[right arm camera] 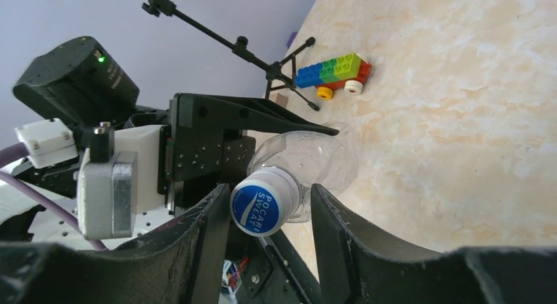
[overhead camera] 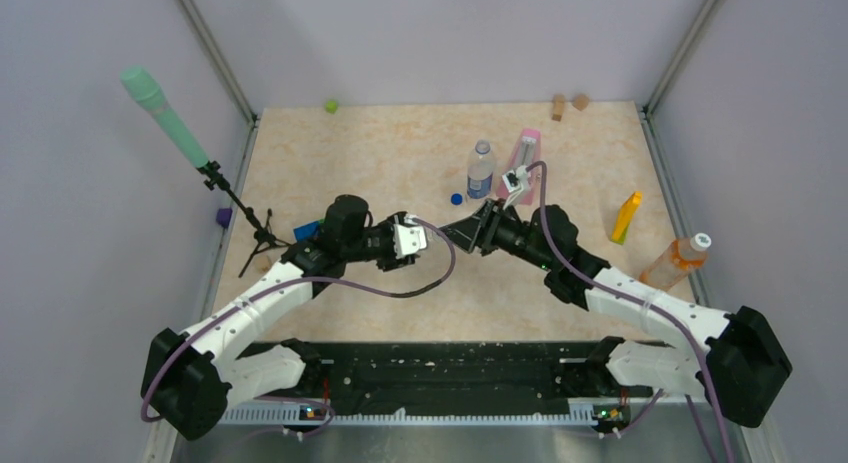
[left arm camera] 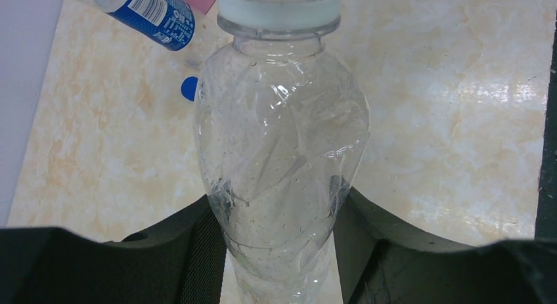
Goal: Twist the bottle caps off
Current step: Unscrew the bottle cap from the plastic bottle.
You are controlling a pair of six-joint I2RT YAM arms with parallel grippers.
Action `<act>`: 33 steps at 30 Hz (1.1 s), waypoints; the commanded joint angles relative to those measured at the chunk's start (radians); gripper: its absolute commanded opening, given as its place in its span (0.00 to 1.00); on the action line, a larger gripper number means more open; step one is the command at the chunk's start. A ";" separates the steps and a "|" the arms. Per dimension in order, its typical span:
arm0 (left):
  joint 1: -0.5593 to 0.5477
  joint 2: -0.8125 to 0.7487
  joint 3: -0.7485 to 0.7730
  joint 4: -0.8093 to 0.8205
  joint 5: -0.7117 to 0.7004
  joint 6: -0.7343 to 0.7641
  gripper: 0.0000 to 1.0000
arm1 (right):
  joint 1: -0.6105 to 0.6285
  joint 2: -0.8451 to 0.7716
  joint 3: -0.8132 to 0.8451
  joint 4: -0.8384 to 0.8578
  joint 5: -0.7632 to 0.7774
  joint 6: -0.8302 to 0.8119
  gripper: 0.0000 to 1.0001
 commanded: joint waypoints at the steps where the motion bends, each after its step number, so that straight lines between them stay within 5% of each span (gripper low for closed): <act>1: -0.003 -0.008 0.000 0.068 0.011 -0.016 0.00 | 0.004 0.046 0.073 0.006 -0.022 -0.016 0.45; 5: -0.003 -0.004 -0.001 0.075 0.017 -0.026 0.00 | 0.004 0.073 0.085 0.007 -0.055 -0.026 0.23; 11: -0.003 -0.003 0.013 0.050 0.021 -0.048 0.00 | 0.004 0.037 0.020 0.052 -0.130 -0.229 0.05; 19: 0.010 0.006 0.039 0.022 0.192 -0.058 0.00 | 0.004 0.032 -0.042 0.147 -0.381 -0.726 0.01; 27: 0.022 0.024 0.091 -0.065 0.372 -0.017 0.00 | 0.004 0.001 -0.055 -0.004 -0.603 -1.292 0.00; 33: 0.051 0.022 0.129 -0.207 0.482 0.061 0.00 | -0.010 -0.035 -0.014 -0.150 -0.671 -1.473 0.00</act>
